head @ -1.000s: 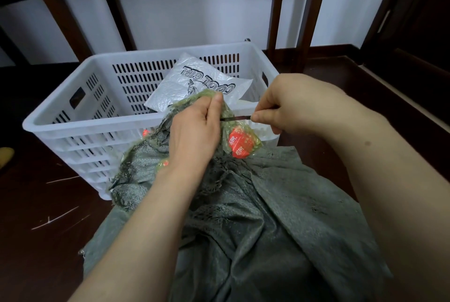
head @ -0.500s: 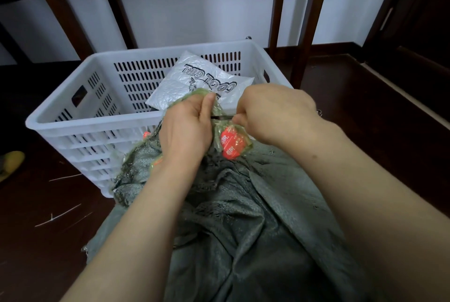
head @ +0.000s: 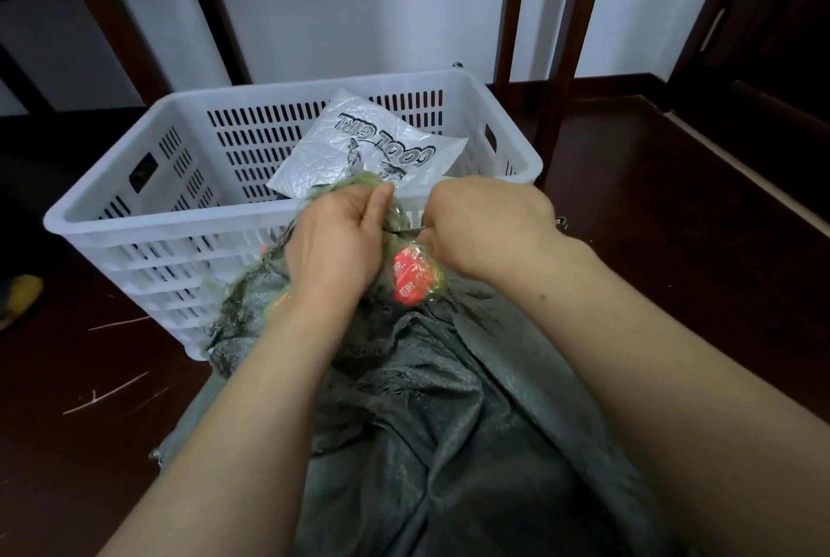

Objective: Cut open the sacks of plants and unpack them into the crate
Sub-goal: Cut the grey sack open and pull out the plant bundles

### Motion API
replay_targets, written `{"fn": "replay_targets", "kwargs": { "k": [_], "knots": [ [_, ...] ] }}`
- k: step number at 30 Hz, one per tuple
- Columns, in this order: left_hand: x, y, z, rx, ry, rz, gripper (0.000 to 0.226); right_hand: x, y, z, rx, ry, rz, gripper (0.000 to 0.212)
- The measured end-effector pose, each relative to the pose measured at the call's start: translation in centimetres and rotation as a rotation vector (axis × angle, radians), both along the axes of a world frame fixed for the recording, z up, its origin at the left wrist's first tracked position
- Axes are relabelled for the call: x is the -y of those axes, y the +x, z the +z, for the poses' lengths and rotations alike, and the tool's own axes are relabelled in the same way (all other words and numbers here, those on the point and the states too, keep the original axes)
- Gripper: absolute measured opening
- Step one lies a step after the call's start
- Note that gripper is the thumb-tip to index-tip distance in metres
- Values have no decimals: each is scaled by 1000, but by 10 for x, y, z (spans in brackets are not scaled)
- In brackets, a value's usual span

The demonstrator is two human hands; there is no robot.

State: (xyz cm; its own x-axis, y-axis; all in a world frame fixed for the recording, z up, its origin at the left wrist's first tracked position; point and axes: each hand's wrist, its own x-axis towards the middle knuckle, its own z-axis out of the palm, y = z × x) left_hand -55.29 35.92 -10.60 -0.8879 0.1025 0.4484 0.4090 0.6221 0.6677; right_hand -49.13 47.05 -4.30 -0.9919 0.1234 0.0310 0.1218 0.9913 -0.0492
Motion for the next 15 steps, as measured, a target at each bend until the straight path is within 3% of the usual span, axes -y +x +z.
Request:
{"fn": "replay_targets", "kwargs": {
  "k": [8,11,15],
  "knots": [
    [10,-2,2,56,-8,84,36,-18,3,7,62,21,-27,8],
    [20,-14,10,58,124,79,35,-24,8,-1,100,125,-41,8],
    [15,-14,21,66,169,1,38,-26,10,7,179,12,-20,14]
  ]
}}
